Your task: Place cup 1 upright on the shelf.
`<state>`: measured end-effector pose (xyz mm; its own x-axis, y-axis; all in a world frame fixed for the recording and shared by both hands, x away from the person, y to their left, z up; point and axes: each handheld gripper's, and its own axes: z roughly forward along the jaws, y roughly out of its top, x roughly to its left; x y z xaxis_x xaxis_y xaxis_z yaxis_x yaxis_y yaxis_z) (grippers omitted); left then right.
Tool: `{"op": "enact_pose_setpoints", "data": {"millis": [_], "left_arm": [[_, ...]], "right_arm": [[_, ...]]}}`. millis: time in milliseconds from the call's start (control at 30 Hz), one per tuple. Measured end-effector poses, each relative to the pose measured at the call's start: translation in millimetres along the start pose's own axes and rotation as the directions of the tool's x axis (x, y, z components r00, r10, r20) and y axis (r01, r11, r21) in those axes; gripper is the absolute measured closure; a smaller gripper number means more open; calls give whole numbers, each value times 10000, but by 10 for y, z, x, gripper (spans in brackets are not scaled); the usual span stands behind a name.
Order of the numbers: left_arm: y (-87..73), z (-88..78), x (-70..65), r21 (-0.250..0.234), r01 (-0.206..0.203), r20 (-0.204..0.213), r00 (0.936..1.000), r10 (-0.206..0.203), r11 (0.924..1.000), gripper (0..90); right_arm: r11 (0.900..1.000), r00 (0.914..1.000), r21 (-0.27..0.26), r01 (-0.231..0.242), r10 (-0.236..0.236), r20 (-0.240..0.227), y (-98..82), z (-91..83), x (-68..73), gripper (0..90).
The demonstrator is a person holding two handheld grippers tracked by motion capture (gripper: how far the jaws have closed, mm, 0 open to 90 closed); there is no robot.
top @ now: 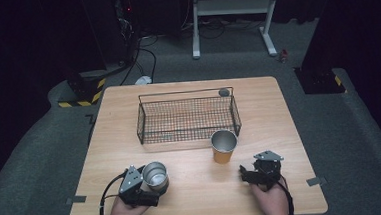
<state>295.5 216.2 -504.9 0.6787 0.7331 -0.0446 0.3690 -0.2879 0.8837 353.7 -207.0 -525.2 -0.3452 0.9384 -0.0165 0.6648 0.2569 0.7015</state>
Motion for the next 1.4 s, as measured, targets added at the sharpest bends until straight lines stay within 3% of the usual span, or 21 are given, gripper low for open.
{"op": "enact_pose_setpoints", "data": {"millis": [467, 867, 1400], "left_arm": [[-32, 30, 12, 49, 33, -70, 10000, -32, 10000, 9], [-29, 0, 22, -389, 55, -218, 9997, -64, 9992, 122], [-51, -17, 4, -543, -215, -446, 9988, 190, 9983, 170]], "right_arm": [[10000, 10000, -1, 1, -1, 5, 0, 0, 0, 102], [10000, 10000, -1, 0, 0, 7, 0, 0, 1, 102], [10000, 10000, 0, 1, -1, 9, 0, 0, 1, 102]]}}
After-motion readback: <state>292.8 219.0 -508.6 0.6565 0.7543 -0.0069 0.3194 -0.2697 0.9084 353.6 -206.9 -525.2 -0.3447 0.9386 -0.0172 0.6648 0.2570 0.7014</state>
